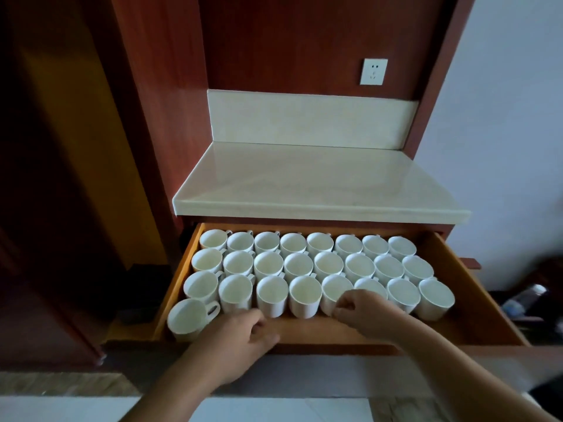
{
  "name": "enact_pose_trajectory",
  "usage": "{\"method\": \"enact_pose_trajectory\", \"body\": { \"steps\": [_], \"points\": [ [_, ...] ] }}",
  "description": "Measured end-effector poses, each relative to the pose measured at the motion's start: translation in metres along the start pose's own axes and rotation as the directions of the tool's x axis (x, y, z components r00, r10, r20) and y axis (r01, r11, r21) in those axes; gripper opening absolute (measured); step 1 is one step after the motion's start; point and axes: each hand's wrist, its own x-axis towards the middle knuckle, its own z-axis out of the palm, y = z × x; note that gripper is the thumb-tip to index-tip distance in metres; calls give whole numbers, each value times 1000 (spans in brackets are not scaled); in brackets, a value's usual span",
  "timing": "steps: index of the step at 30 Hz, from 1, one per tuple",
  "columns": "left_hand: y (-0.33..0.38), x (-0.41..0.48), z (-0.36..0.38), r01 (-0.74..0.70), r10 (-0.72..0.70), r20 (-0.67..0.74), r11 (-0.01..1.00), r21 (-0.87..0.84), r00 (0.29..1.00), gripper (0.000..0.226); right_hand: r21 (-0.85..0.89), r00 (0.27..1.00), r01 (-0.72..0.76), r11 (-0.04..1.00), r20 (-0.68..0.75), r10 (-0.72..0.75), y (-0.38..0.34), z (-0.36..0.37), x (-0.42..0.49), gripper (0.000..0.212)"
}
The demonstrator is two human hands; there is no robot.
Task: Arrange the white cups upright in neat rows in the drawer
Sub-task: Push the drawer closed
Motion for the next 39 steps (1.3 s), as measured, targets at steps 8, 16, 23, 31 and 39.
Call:
{"method": "enact_pose_trajectory", "body": {
  "steps": [8,16,23,31,39],
  "points": [
    [26,-3,63,-80,203,-267,909,409,942,69,-259,980,122,958,-122,-158,80,-6,-85,69],
    [33,2,68,-92,273,-343,882,461,899,63,-470,777,196,860,-461,-429,118,31,-65,55],
    [30,29,62,-62,239,-316,874,481,918,66,-489,772,176,855,-471,-428,119,23,-34,57],
    [21,89,49,-45,217,-295,867,497,930,70,-478,818,124,869,-447,-362,114,3,23,59],
    [7,160,36,-56,234,-317,874,483,919,69,-479,835,72,875,-452,-316,105,-21,86,62]
  ]
}}
